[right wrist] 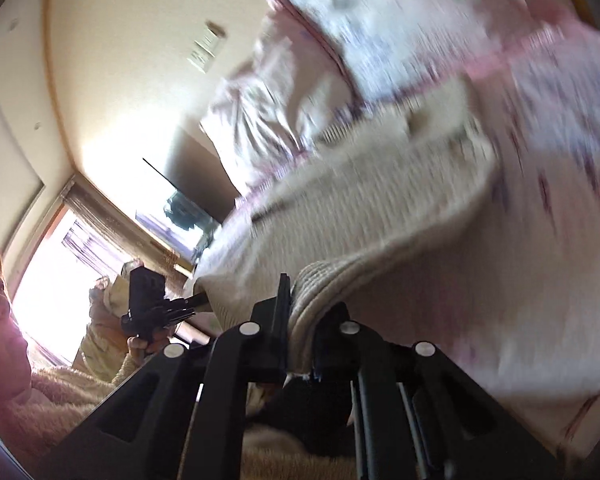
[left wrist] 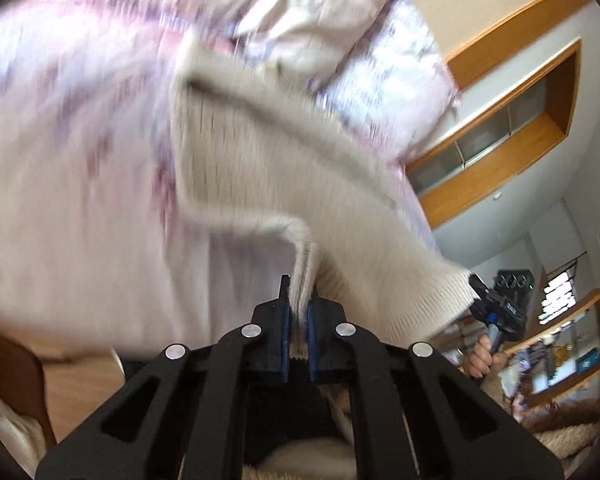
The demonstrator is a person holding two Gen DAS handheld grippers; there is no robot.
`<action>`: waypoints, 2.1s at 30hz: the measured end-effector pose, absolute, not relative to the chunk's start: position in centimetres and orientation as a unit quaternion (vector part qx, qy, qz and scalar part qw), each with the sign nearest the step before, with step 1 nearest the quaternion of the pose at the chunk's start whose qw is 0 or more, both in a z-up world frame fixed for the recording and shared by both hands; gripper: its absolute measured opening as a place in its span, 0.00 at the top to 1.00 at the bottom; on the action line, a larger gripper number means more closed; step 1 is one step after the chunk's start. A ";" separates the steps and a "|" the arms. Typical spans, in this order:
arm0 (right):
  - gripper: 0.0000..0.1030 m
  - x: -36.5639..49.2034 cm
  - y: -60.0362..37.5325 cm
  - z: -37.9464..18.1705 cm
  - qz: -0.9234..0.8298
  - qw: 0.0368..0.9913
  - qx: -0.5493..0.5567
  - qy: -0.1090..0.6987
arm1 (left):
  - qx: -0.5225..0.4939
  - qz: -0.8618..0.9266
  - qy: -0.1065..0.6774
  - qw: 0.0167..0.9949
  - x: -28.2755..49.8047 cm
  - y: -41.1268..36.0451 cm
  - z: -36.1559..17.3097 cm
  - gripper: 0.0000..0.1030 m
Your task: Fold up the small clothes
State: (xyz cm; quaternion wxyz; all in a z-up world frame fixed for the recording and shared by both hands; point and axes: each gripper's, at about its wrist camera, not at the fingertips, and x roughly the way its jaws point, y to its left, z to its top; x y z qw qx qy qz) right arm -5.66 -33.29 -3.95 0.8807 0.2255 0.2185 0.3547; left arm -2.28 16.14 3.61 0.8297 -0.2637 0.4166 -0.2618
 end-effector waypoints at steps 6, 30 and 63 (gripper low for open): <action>0.92 -4.1 -32.3 -0.1 0.305 0.921 0.184 0.157 | -0.247 -0.231 0.354 0.872 1.7 17.2 7.9 0.94; 0.92 19.4 -31.7 2.0 0.051 0.960 0.191 0.200 | -0.228 -0.115 0.370 0.893 25.4 13.6 6.6 0.94; 0.62 14.4 -36.5 -3.9 0.016 0.930 0.209 0.301 | -0.191 -0.139 0.428 0.872 20.8 17.3 2.9 0.60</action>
